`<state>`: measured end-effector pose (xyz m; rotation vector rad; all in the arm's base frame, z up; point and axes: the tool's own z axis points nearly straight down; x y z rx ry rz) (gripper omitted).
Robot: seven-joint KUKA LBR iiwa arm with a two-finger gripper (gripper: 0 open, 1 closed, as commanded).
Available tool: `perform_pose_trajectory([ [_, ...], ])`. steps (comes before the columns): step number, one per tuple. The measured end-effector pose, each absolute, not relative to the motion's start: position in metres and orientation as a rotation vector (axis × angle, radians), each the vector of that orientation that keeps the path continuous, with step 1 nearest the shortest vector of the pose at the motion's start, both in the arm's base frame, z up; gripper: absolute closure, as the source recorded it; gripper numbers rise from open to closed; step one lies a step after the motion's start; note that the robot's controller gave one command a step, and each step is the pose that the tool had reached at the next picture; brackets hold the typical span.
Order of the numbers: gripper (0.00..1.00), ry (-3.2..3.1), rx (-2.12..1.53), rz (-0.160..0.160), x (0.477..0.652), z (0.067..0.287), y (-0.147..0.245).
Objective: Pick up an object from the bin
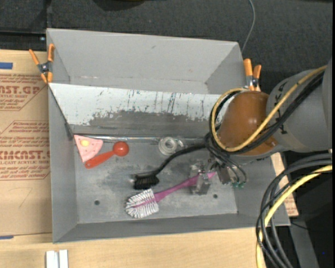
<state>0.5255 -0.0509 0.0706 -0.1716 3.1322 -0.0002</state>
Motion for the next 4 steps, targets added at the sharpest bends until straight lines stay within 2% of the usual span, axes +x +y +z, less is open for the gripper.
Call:
perform_pose_trajectory([
  [1,1.0,3.132,-0.172,0.0,0.526,0.071,-0.051],
  [2,1.0,3.132,-0.171,0.001,0.511,0.086,-0.045],
  [3,1.0,3.132,-0.171,0.001,0.511,0.086,-0.045],
  [4,1.0,3.131,-0.193,0.005,0.511,0.082,-0.021],
])
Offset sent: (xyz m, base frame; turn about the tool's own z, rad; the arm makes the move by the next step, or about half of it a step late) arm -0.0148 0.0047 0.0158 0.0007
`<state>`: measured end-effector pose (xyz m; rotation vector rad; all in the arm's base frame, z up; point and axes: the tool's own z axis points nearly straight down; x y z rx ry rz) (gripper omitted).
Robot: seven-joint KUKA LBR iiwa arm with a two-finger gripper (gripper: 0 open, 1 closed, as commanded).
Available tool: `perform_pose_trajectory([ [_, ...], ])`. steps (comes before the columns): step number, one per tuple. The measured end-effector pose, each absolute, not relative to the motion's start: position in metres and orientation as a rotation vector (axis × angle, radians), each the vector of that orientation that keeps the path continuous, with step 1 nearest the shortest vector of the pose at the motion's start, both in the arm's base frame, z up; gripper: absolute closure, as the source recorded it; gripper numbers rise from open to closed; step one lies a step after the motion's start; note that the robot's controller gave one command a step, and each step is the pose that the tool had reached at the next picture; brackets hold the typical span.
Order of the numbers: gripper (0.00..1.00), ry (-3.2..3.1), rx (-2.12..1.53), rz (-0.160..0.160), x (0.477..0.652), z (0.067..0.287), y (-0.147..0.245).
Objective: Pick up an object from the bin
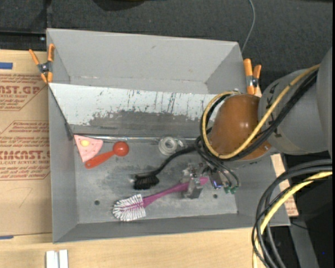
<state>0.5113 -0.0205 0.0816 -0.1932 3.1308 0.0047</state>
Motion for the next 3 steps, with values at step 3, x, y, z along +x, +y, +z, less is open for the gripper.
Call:
perform_pose_trajectory([
  [3,1.0,3.128,-0.195,0.003,0.526,0.071,-0.002],
])
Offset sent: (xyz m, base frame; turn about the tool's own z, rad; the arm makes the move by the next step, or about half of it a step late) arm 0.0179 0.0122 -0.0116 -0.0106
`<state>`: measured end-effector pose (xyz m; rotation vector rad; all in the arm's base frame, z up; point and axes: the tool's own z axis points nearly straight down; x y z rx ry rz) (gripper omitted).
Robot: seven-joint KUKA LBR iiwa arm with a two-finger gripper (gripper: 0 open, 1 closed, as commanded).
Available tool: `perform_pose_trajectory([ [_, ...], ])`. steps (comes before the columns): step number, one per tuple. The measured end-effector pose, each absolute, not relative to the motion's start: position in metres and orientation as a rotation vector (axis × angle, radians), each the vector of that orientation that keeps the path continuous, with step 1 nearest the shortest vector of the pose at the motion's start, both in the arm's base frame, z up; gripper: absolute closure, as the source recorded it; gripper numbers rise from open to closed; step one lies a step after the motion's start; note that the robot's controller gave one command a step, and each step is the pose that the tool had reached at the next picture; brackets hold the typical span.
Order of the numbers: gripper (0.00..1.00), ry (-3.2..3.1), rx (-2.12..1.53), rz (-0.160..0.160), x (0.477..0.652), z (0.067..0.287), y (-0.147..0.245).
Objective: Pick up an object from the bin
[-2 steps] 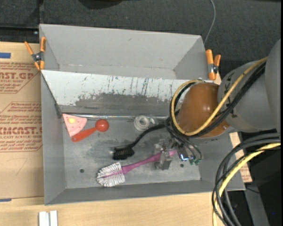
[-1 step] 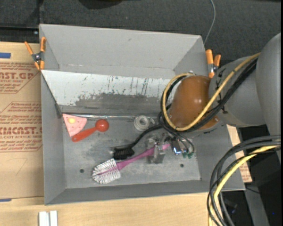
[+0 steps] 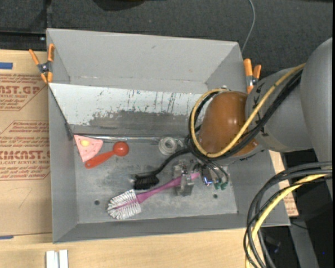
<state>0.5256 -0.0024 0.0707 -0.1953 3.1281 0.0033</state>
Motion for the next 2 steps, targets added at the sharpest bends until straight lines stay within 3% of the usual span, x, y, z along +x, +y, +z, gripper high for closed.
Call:
perform_pose_trajectory([
  [1,1.0,3.124,-0.204,0.003,0.522,0.198,-0.002],
  [2,1.0,3.123,-0.202,0.003,0.522,0.217,-0.001],
])
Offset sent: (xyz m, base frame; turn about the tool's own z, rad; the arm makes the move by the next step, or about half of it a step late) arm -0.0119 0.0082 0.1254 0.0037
